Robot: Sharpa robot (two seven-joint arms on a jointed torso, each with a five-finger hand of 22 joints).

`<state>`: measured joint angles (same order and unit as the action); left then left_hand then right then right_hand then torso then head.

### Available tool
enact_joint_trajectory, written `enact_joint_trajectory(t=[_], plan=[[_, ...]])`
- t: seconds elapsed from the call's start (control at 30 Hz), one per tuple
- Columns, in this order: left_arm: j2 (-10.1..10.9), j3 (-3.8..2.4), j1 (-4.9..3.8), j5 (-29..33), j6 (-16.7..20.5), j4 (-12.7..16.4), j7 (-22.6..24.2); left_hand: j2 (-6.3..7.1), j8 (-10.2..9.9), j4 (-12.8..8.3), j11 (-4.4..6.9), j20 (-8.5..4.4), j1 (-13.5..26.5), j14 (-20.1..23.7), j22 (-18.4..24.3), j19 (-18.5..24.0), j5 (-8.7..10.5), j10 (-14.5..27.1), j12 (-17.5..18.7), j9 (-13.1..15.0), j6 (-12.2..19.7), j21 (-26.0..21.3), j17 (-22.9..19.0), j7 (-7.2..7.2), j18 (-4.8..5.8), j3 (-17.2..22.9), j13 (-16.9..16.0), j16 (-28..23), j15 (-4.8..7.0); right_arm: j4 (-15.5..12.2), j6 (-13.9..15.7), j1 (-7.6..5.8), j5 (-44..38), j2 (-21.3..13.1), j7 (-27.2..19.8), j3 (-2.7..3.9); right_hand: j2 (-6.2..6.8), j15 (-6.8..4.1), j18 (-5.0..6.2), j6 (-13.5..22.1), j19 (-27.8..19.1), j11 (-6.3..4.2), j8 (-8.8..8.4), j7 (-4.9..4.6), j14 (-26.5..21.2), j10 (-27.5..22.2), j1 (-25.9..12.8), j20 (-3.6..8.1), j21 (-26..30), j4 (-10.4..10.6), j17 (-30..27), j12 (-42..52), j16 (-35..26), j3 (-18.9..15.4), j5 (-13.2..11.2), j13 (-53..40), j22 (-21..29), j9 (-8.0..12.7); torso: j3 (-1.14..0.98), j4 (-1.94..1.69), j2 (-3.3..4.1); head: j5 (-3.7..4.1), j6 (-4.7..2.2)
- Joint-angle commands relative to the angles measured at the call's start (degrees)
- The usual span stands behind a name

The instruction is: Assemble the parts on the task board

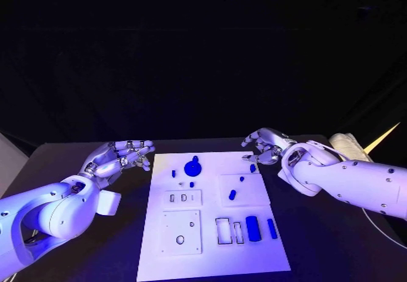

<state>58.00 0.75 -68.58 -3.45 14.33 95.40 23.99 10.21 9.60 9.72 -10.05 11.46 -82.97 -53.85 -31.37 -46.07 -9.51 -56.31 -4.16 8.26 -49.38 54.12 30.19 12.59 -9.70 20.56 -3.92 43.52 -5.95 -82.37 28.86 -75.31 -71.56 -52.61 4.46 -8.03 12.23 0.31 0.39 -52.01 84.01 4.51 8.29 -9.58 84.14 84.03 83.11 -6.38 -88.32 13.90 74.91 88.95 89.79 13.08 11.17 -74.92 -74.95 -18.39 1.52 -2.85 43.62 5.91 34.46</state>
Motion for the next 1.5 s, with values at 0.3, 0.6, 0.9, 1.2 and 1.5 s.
enact_joint_trajectory(t=[0.3, 0.6, 0.9, 1.2, 1.5], plan=[[-0.4, -0.03, -0.05, 0.1, -1.4, -0.3, 0.3, -0.01, -0.2, 0.1, 0.18, 0.08, 0.3, 0.3, -0.1, 0.4, 0.28, 0.4, 0.2, -0.1, 0.5, 0.4, 0.0, 0.44, -0.79, 0.4, 0.0, 0.3, -0.03, 2.9, -9.7, 0.40, 3.0, -3.4, -8.1, -0.25, 0.21, 0.16, 0.22, 0.4, 4.7, 0.32, -0.40, 0.06, 5.9, 4.7, 1.1, -0.13, 0.3, -0.5, 15.1, -0.2, 0.2, 0.1, 0.1, -13.7, -13.1, 0.1, 0.02, -0.07, 0.02, 0.27, 0.37], [-0.4, -0.03, -0.05, 0.1, -1.5, -0.6, 0.3, -0.02, -0.2, 0.0, 0.19, 0.08, 0.3, 0.3, -0.1, 0.4, 0.28, 0.4, 0.2, -0.1, 0.5, 0.4, 0.0, 0.43, -0.80, 0.4, 0.0, 0.3, -0.02, 4.0, -10.1, 1.33, 2.0, -3.1, -7.8, -0.38, 0.30, 0.04, 0.17, 0.2, 4.8, 0.25, -0.36, 0.15, 5.9, 4.8, 1.4, -0.05, 0.1, -0.7, 15.1, -0.1, 0.2, 0.1, 0.5, -13.8, -13.3, 0.1, 0.07, -0.03, -0.05, 0.27, 0.74], [-0.4, -0.02, -0.05, 0.0, -1.5, -0.7, 0.2, -0.02, -0.2, 0.0, 0.19, 0.08, 0.3, 0.3, -0.1, 0.4, 0.28, 0.4, 0.2, -0.1, 0.5, 0.4, 0.0, 0.43, -0.80, 0.4, 0.0, 0.3, -0.02, 4.7, -11.0, 1.77, 2.0, -2.7, -7.7, -0.45, 0.30, -0.08, 0.13, -0.1, 4.9, 0.17, -0.32, 0.22, 5.9, 4.9, 1.5, 0.07, 0.0, -0.6, 15.1, -0.1, 0.2, 0.2, 1.4, -13.9, -13.4, 0.1, 0.13, 0.02, -0.05, 0.14, 1.05], [-0.4, -0.02, -0.05, 0.0, -1.5, -0.7, 0.2, -0.02, -0.2, 0.0, 0.19, 0.08, 0.3, 0.3, -0.1, 0.4, 0.28, 0.4, 0.2, -0.1, 0.5, 0.4, 0.0, 0.43, -0.80, 0.4, 0.0, 0.3, -0.02, 5.5, -10.9, 2.52, 2.2, -1.4, -7.4, -0.48, 0.11, -0.16, 0.13, -0.5, 4.9, 0.13, -0.16, 0.26, 5.9, 5.0, 1.5, 0.15, 0.0, -0.5, 15.1, 0.1, 0.2, 0.4, 1.7, -14.0, -13.4, 0.0, 0.11, -0.03, -0.06, 0.27, 1.27], [-0.4, -0.02, -0.05, -0.1, -1.5, -0.7, 0.2, -0.03, -0.2, -0.1, 0.19, 0.08, 0.1, 0.3, -0.2, 0.5, 0.28, 0.4, 0.2, -0.1, 0.5, 0.5, -0.1, 0.43, -0.81, 0.6, 0.0, 0.3, -0.01, 6.5, -10.4, 2.98, 2.4, -0.4, -6.8, -0.50, -0.64, -0.36, 0.09, -1.7, 5.0, 0.05, 0.21, 0.34, 5.9, 5.2, 1.7, 0.33, -0.1, -0.3, 15.1, 0.3, 0.2, 1.4, 1.9, -14.3, -13.5, -0.1, 0.05, 0.05, -0.06, 0.16, 1.49]])
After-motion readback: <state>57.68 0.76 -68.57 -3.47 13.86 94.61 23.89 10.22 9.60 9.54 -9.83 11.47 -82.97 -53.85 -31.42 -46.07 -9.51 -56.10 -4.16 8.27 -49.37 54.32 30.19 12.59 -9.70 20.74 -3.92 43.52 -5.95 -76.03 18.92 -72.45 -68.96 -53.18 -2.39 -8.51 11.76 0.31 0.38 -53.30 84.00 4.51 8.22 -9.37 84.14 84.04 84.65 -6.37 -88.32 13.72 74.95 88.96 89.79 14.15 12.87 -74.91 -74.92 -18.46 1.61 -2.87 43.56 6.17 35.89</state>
